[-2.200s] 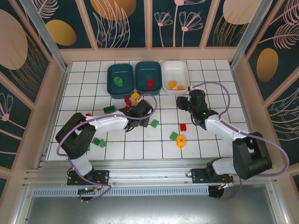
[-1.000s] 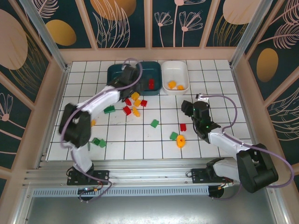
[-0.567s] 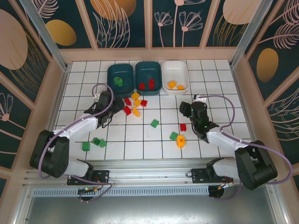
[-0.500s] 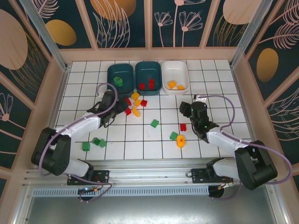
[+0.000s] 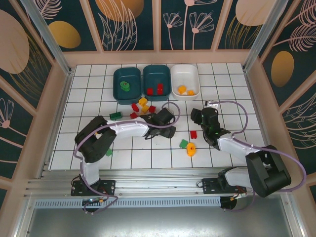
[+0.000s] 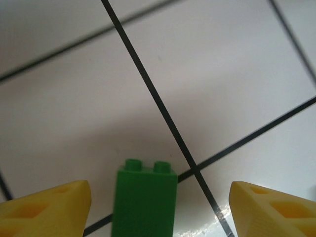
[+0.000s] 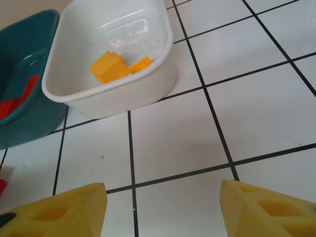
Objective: Sort the legos into containers by color
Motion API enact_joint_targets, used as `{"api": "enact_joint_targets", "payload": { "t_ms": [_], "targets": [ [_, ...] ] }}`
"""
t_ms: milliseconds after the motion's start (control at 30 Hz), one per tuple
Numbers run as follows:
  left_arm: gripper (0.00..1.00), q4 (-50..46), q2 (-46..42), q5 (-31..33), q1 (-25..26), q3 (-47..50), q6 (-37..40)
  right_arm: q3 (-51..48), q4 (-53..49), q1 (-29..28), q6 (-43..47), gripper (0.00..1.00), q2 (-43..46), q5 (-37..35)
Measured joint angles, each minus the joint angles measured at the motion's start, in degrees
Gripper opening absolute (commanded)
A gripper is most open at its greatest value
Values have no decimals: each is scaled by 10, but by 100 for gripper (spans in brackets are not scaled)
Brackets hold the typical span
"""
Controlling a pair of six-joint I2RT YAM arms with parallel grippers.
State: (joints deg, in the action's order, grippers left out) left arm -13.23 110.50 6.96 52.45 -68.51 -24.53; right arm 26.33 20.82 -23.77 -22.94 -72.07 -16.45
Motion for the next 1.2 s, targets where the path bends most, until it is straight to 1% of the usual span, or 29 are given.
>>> {"api": "enact_joint_targets", "payload": {
  "t_ms": [100,200,400,433,600,700,733,800,867,967,1033,1067,1133,1200],
  "targets": [
    [70,-20,19,12,4,-13,11,0,0,1,0,63,0,0],
    [58,-26,29,24,3,-20,19,0,0,1,0,63,0,0],
    [28,-29,29,32,4,-21,26,0,0,1,0,63,-1,0],
    [26,-31,26,34,4,-21,28,0,0,1,0,63,-1,0],
    [26,-49,11,60,2,-22,31,0,0,1,0,62,-2,0],
    [25,-74,0,74,-10,-53,31,0,0,2,0,62,-2,0],
    [23,-78,-4,74,-21,-71,33,0,0,2,0,62,-2,0],
    [24,-78,-12,72,-58,-104,33,0,0,2,0,62,-2,0],
    [24,-71,-19,68,-124,-139,26,0,0,2,0,62,-2,0],
    [24,-57,-17,54,-238,-188,3,0,0,2,0,62,-2,0],
    [24,-54,-2,49,-311,-221,-13,0,0,2,0,62,-3,1],
    [25,-54,10,48,-337,-237,-18,0,0,2,0,62,-3,1],
    [25,-60,52,41,-378,-284,-27,0,0,2,0,63,-6,5],
    [29,-66,97,34,-395,-323,-32,3,-1,2,1,63,-15,12]
  ]
}}
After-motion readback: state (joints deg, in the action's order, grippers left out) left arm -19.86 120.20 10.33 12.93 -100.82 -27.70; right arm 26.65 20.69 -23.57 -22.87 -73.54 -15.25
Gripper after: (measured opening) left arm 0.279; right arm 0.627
